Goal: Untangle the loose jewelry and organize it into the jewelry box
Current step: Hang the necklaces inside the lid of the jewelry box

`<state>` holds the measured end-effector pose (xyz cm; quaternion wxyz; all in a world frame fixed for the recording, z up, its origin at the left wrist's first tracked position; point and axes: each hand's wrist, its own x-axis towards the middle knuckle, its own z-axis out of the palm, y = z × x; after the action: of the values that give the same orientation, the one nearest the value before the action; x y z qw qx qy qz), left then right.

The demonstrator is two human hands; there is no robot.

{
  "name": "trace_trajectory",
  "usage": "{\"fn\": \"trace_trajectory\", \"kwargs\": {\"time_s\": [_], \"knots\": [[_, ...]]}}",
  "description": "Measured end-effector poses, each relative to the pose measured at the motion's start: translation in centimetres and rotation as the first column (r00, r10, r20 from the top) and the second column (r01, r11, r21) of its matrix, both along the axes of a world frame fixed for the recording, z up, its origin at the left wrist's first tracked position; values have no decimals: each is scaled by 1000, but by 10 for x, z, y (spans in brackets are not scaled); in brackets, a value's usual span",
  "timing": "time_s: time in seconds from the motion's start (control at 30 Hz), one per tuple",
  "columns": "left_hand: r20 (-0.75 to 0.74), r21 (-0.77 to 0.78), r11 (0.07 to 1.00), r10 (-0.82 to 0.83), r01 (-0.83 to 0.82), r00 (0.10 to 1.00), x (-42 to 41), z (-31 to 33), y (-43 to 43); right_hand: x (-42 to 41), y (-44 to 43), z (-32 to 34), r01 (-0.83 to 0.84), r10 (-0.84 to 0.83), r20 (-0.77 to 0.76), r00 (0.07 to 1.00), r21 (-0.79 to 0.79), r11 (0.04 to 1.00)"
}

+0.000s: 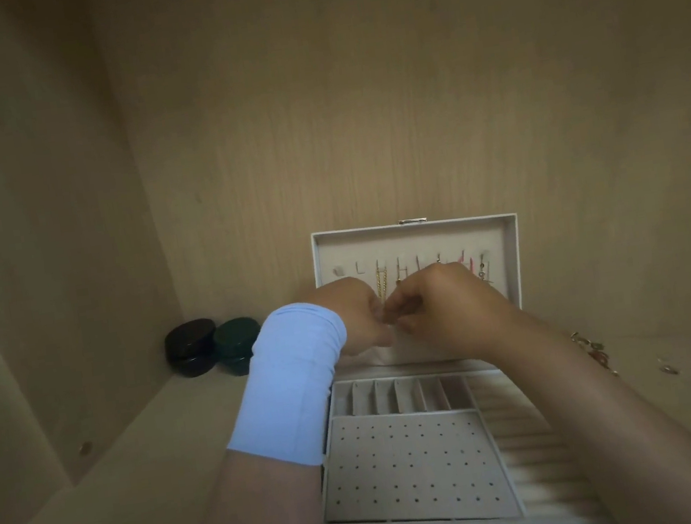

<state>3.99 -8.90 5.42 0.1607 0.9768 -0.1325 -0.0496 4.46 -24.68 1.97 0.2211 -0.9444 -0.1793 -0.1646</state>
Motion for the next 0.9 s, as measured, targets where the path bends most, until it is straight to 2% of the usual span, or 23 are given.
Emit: {"fn": "trace_trajectory", "kwargs": {"time_s": [0.07, 0.23, 0.3, 0.4, 0.53, 0.63, 0.77, 0.9], "knots": [[56, -33, 999, -10, 12, 998, -1, 0, -4, -5, -6, 0, -14, 15, -23, 1000, 30, 999], [195, -190, 977, -56, 93, 979, -8, -2, -24, -21, -43, 11, 10, 1, -49, 999, 221, 975], [246, -243, 957, -99, 160, 964, -13, -6, -41, -32, -70, 16, 56, -46, -49, 998, 234, 971], [306, -236, 938, -178, 256, 935, -22, -17, -71, -49, -119, 19, 155, -141, -76, 987, 218, 964], [286, -247, 905, -274, 347, 918, -36, -26, -123, -69, -191, 8, 299, -280, -129, 951, 166, 940], [248, -229, 888, -342, 398, 906, -43, -31, -174, -82, -238, -12, 411, -396, -162, 904, 71, 909], [167, -141, 889, -412, 435, 896, -42, -48, -238, -92, -285, -45, 511, -514, -206, 833, -70, 857], [88, -46, 908, -412, 417, 907, -36, -71, -285, -93, -313, -68, 538, -556, -222, 801, -140, 831]]}}
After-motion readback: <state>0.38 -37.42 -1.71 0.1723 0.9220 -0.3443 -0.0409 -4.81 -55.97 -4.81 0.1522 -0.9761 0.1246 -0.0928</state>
